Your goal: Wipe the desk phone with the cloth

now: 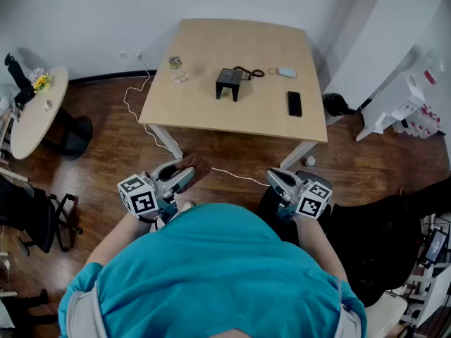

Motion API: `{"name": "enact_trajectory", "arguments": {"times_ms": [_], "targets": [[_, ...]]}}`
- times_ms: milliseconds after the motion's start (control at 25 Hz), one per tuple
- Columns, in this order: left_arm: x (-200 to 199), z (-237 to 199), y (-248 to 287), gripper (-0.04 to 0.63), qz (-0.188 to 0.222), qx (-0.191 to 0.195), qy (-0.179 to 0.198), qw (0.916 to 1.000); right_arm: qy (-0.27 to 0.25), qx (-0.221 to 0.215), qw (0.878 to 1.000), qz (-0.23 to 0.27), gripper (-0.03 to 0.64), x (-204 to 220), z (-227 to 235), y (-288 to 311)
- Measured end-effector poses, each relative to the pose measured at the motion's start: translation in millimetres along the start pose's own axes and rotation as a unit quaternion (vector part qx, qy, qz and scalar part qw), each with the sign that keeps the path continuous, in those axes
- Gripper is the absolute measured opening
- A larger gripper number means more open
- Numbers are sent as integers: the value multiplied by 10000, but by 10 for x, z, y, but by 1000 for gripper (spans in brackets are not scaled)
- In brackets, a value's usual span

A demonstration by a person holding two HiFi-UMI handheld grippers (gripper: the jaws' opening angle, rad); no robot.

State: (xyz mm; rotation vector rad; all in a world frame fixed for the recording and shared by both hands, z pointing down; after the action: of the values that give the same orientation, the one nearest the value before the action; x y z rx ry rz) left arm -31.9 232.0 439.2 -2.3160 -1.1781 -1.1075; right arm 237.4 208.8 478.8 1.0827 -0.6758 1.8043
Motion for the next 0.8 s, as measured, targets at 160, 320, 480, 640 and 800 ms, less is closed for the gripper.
{"name": "enact_trajectory", "arguments": {"times_ms": [160, 320, 480, 640, 800], "targets": [[-277, -348, -41, 130, 117, 100, 1, 9999, -94, 56, 9999, -104, 9, -60, 126, 392], [-744, -858, -88, 132, 144, 300, 78, 9994, -151, 263, 9994, -149, 36, -232, 306, 994], [-1192, -1320, -22, 132, -15, 587, 203, 9981, -72, 627, 9978, -223, 61, -398, 599, 1513], [-1514, -1729, 149, 131, -227, 779, 231, 9964, 120, 887, 9957, -246, 94, -541, 924, 1874], [-1687, -2031, 422, 132, -196, 688, 92, 9974, 567, 992, 9931, -282, 135, -592, 1403, 1985]]}}
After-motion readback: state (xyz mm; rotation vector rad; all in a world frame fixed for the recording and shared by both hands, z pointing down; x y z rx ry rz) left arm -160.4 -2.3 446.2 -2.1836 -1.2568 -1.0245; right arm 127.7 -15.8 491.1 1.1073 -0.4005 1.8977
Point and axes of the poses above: the fingertips, and each gripper's own axes: y forward along the fingers, z to its right, x out of its underside, the point moved 3 cm from there along -y, backward along the fingers, and after that the axes turned 6 degrees about -y, right-handed, at the moved point
